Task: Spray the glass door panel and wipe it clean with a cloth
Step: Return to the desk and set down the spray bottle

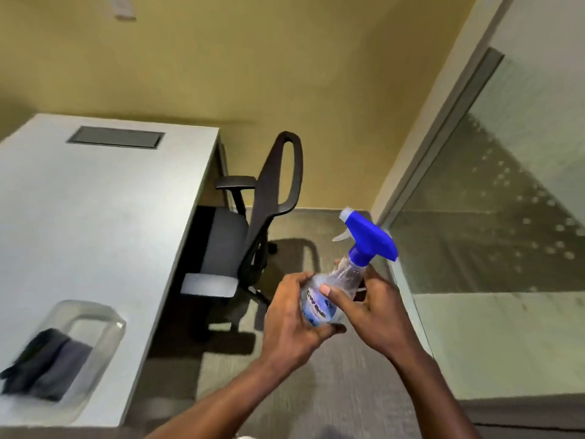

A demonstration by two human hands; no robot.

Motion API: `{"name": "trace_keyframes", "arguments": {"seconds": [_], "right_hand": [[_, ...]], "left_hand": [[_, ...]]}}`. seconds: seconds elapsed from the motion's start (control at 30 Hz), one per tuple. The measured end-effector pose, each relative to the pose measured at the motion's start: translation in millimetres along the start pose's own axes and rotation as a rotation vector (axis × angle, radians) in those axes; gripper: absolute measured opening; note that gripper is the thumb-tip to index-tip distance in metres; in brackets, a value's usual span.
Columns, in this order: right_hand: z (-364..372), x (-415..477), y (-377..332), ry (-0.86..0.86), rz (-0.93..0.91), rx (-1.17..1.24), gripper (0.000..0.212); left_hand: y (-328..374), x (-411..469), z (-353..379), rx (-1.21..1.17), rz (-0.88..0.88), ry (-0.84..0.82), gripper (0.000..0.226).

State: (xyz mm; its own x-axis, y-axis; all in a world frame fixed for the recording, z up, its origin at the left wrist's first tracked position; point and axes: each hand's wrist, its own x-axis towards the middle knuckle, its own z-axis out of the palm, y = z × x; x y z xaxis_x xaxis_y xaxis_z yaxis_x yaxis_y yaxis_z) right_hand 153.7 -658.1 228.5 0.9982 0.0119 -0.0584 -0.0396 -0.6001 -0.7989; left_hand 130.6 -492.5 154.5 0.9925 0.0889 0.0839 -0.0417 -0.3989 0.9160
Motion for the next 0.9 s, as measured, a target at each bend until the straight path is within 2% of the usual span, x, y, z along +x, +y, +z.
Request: {"name": "trace_keyframes", "arguments": {"seconds": [0.2, 0.43, 0.57, 0.67, 0.9], "right_hand": [[106, 38, -74, -0.151, -0.149, -0.067, 0.048], [221, 80, -138, -0.301, -0.289, -0.118, 0.065], [286, 96, -166, -0.380, -0.328, -0.136, 0.062], [326, 105, -181, -0.441, -0.342, -0.147, 0.060], [407, 127, -185, -0.535, -0.369, -0.144, 0.057]], "left_hand": [[-53, 18, -107, 0.031, -0.126, 0.169, 0.088], [-109, 37, -208, 0.144, -0.218, 0.318, 0.085], [-140, 41, -251, 0.137, -0.293, 0.394, 0.077], [-159, 46, -276, 0.184, -0.383, 0.426, 0.081], [-194, 48, -320, 0.300, -0.514, 0.370, 0.094]]}}
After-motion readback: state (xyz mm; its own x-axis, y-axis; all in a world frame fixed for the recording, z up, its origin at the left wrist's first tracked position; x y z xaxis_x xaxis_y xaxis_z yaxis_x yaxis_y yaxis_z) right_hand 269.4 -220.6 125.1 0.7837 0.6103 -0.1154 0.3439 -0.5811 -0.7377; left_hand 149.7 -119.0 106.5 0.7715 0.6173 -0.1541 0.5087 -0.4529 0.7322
